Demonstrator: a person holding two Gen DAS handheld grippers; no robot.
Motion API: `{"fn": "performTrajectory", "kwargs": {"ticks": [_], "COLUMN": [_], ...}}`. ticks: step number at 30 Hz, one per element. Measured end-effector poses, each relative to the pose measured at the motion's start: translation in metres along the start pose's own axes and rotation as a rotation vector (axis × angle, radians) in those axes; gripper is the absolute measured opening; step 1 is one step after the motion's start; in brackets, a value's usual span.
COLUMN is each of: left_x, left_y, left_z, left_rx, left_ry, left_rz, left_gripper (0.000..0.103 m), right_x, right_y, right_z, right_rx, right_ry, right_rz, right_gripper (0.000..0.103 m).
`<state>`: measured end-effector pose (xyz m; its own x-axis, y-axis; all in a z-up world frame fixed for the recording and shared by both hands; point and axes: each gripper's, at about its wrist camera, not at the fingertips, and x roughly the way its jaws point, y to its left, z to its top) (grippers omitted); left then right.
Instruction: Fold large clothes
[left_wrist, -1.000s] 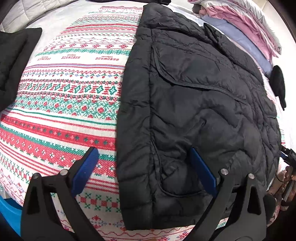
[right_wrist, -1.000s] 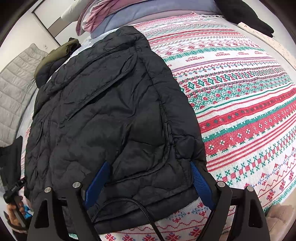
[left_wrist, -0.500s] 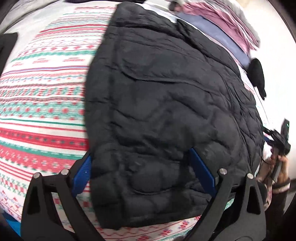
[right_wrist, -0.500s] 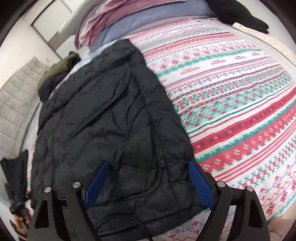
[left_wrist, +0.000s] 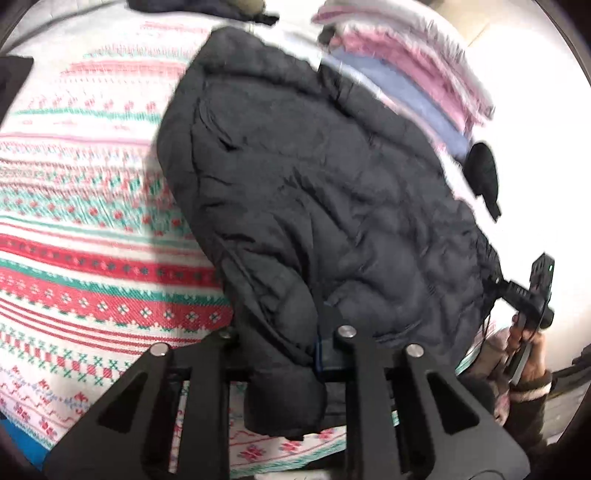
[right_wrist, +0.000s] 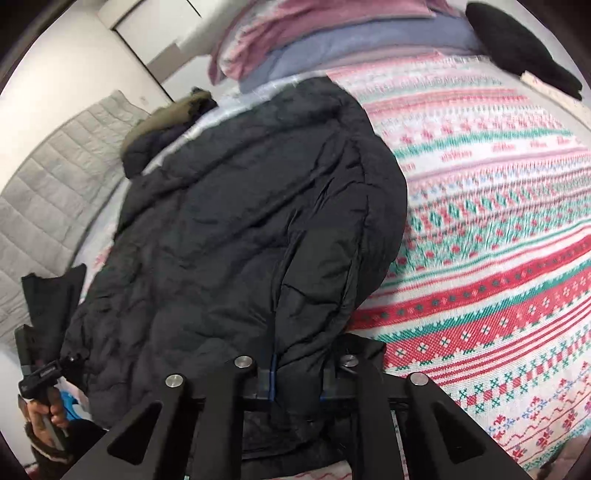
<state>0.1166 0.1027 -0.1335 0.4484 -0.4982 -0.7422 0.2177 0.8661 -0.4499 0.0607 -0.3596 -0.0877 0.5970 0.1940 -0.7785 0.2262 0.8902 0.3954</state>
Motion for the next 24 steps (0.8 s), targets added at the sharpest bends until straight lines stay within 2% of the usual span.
{"fn": "performTrajectory", "kwargs": {"ticks": [4,8,14,17,20,24], "left_x": [-0.044,-0.088,-0.154,-0.178,-0.173,-0.135], "left_y": [-0.019,-0.038,-0.042,-0.031,-0.021,-0.012], "left_z": [0.009,0.016,0.021,0.023,0.034,0.066], "left_rx": [0.039,0.083,0.091,0.068,0.040,-0.006], "left_ry": [-0.114,-0.234,-0.393,-0.437,-0.446,-0.399], "left_rz": [-0.058,-0.095,-0.124,-0.123,-0.092,-0.006], "left_gripper": [0.017,0.016,0.016,0.016,0.017,0.017], "right_x": [-0.038,-0.074,-0.143,-0.170,-0.174,-0.138], "right_y": [0.015,0.035,0.064,0.074,0.079,0.091], "right_z": [0.006,0.009,0.014,0.019,0.031,0.060], "right_rx": [-0.015,-0.054,-0.115,-0.119,-0.112,-0.102], "right_ry": [-0.094,-0.168,-0.292,-0.343,-0.358,-0.334], "right_rz": [0.070,0.103,0.121,0.125,0.132,0.065], "right_gripper": [0.011,0.010,0.010,0.010,0.010,0.010]}}
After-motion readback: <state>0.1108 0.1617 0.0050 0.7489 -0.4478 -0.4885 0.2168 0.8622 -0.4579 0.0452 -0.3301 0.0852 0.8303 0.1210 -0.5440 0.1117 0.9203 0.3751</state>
